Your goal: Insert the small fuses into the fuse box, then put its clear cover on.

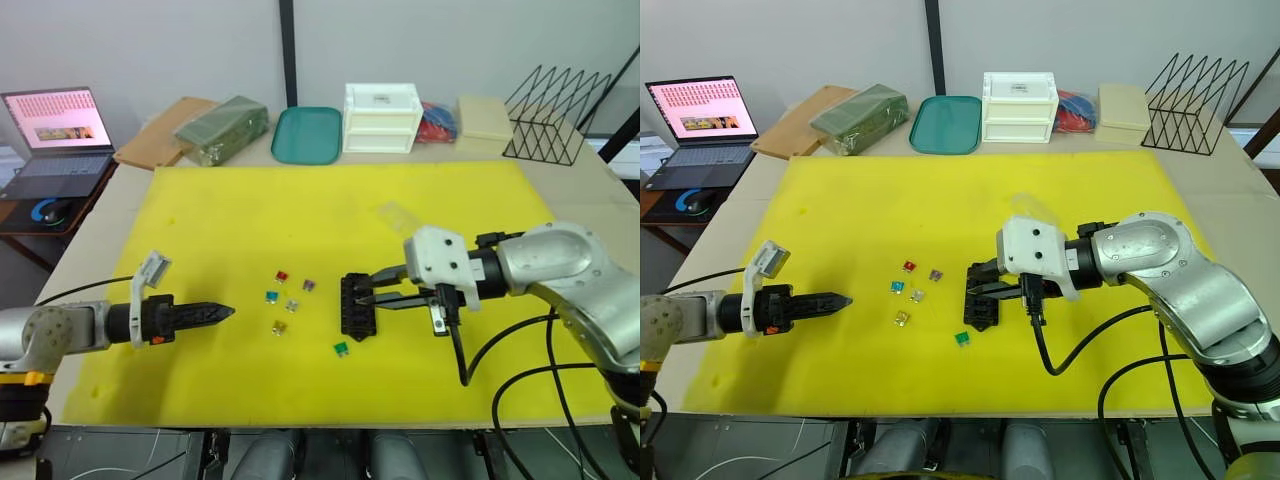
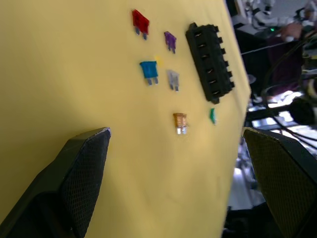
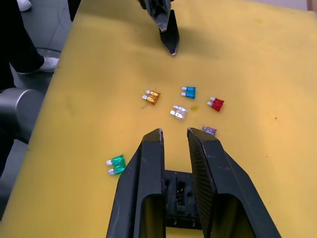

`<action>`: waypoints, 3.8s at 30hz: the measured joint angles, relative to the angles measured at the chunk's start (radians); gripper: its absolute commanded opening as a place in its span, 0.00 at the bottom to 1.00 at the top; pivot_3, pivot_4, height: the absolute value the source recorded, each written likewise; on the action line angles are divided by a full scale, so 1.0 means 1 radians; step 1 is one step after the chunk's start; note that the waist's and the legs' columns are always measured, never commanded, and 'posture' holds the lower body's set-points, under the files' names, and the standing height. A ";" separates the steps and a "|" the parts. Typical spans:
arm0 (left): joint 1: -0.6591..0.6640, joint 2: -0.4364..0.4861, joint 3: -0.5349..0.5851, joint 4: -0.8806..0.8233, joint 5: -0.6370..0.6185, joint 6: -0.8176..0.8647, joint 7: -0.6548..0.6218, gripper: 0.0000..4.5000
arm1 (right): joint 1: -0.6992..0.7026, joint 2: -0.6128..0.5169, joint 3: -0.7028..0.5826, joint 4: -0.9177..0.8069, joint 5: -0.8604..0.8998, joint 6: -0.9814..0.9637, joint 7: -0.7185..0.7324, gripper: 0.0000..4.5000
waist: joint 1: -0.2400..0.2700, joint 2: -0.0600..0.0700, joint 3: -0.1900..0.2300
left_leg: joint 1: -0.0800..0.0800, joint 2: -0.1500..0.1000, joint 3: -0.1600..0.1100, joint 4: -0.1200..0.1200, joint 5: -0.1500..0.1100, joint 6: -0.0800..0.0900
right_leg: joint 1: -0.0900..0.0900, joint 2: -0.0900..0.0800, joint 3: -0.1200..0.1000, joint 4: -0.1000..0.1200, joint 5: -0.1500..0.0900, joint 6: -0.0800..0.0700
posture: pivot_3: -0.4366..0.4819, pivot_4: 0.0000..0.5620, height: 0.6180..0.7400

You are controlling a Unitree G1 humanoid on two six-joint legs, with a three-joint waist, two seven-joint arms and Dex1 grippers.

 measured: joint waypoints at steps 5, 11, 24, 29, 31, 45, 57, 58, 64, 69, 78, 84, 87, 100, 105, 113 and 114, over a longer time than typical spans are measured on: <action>0.001 -0.047 -0.016 -0.043 -0.036 0.075 0.008 1.00 | -0.001 0.000 0.001 0.008 -0.014 -0.002 -0.003 0.19 | -0.003 0.000 0.000 | 0.000 0.000 0.000 0.000 0.000 0.000 | 0.000 0.000 0.000 0.000 0.000 0.000 | 0.48 0.27 1.00; -0.027 -0.117 -0.046 -0.053 -0.040 0.123 0.052 1.00 | -0.001 0.000 0.002 0.007 -0.022 -0.002 -0.009 0.19 | 0.005 0.000 0.000 | 0.000 0.000 0.000 0.001 0.000 0.000 | 0.001 0.000 0.000 0.000 0.000 0.000 | 0.48 0.27 1.00; -0.068 -0.200 -0.091 -0.056 -0.018 0.116 0.111 0.80 | 0.001 -0.004 0.002 -0.006 -0.022 0.001 -0.007 0.20 | 0.007 0.000 -0.001 | 0.000 -0.001 0.000 0.002 0.000 0.000 | 0.001 -0.001 0.000 0.000 0.000 0.000 | 0.48 0.27 1.00; -0.070 -0.210 -0.095 -0.046 -0.005 0.110 0.117 0.80 | 0.003 -0.009 0.002 -0.011 -0.022 0.002 -0.007 0.20 | 0.007 0.000 -0.001 | 0.000 -0.001 0.000 0.001 0.000 0.000 | 0.001 -0.001 0.000 0.000 0.000 0.000 | 0.48 0.27 1.00; -0.070 -0.214 -0.096 -0.040 -0.001 0.103 0.116 0.80 | 0.003 -0.009 0.002 -0.012 -0.022 0.001 -0.007 0.20 | 0.007 0.000 -0.001 | 0.000 -0.001 0.000 0.002 0.000 0.000 | 0.002 -0.001 0.000 0.000 0.000 0.000 | 0.48 0.27 1.00; -0.068 -0.228 -0.125 -0.024 0.048 0.048 0.106 0.59 | 0.003 -0.010 0.007 -0.012 -0.032 0.000 -0.007 0.20 | 0.007 0.001 -0.001 | 0.001 -0.001 0.000 0.002 0.000 0.000 | 0.002 -0.001 0.000 0.000 0.000 0.000 | 0.48 0.27 1.00; -0.065 -0.213 -0.147 -0.021 0.074 0.006 0.087 0.32 | 0.003 -0.010 0.010 -0.012 -0.039 -0.005 -0.006 0.20 | 0.005 0.001 -0.001 | 0.001 -0.001 0.000 0.002 0.000 0.000 | 0.002 -0.001 0.000 0.000 0.000 0.000 | 0.48 0.27 1.00; -0.064 -0.213 -0.150 -0.020 0.076 0.005 0.087 0.24 | 0.003 -0.010 0.010 -0.012 -0.043 -0.007 -0.005 0.20 | 0.005 0.001 -0.001 | 0.001 -0.001 0.000 0.001 0.000 0.000 | 0.002 -0.001 0.000 0.000 0.000 0.000 | 0.48 0.27 1.00; -0.057 -0.213 -0.153 -0.022 0.078 -0.003 0.083 0.24 | 0.003 -0.009 0.015 -0.010 -0.055 -0.016 0.001 0.20 | 0.004 0.001 -0.001 | 0.001 -0.001 0.000 0.001 0.000 0.000 | 0.002 -0.001 0.000 0.000 0.000 0.000 | 0.48 0.27 1.00; -0.049 -0.213 -0.153 -0.032 0.080 -0.010 0.084 0.03 | 0.002 -0.009 0.022 0.002 -0.061 -0.021 0.004 0.20 | 0.004 0.001 -0.001 | 0.001 -0.001 0.000 0.001 0.000 0.000 | 0.002 -0.001 0.000 0.000 0.000 0.000 | 0.48 0.27 1.00; -0.047 -0.212 -0.162 -0.041 0.088 -0.016 0.084 0.01 | 0.002 -0.009 0.024 0.006 -0.066 -0.022 0.010 0.20 | 0.005 0.002 -0.002 | 0.001 -0.001 0.000 0.001 0.000 0.000 | 0.002 -0.001 0.000 0.000 0.000 0.000 | 0.48 0.27 1.00; -0.041 -0.212 -0.164 -0.046 0.093 -0.042 0.077 0.01 | 0.002 -0.009 0.025 0.006 -0.070 -0.019 0.009 0.20 | 0.005 0.002 -0.002 | 0.001 -0.001 0.000 0.001 0.000 0.000 | 0.002 -0.001 0.000 0.000 0.000 0.000 | 0.48 0.27 1.00; -0.002 -0.204 -0.168 -0.091 0.116 -0.134 0.037 0.01 | 0.000 -0.001 0.022 0.007 -0.036 0.035 -0.001 0.20 | 0.004 0.001 -0.001 | 0.001 0.000 0.000 0.001 0.000 0.000 | 0.002 -0.001 0.000 0.000 0.000 0.000 | 0.48 0.27 1.00; -0.115 -0.295 -0.183 -0.390 0.196 -0.568 -0.014 0.01 | -0.206 0.112 -0.129 0.084 0.401 0.580 -0.164 0.20 | 0.003 0.000 0.000 | 0.000 0.000 0.000 0.000 0.000 0.000 | 0.001 0.000 0.000 -0.002 0.000 0.000 | 0.48 0.27 1.00; -0.121 -0.315 -0.204 -0.390 0.221 -0.625 -0.009 0.01 | -0.229 0.132 -0.141 0.089 0.481 0.671 -0.236 0.20 | 0.007 0.000 0.000 | 0.000 0.000 0.000 0.000 0.000 0.000 | 0.001 -0.001 0.000 -0.002 0.000 0.000 | 0.48 0.27 1.00; -0.123 -0.319 -0.218 -0.392 0.231 -0.650 -0.009 0.01 | -0.229 0.150 -0.137 0.089 0.514 0.692 -0.314 0.20 | 0.005 0.000 0.000 | 0.000 0.000 0.000 0.000 0.000 0.000 | 0.001 0.000 0.000 -0.002 0.000 0.000 | 0.48 0.27 1.00; -0.124 -0.319 -0.220 -0.393 0.231 -0.650 -0.009 0.01 | -0.229 0.149 -0.132 0.089 0.513 0.690 -0.317 0.20 | 0.005 0.000 0.000 | 0.000 0.000 0.000 0.000 0.000 0.000 | 0.001 0.000 0.000 -0.002 0.000 0.000 | 0.48 0.27 1.00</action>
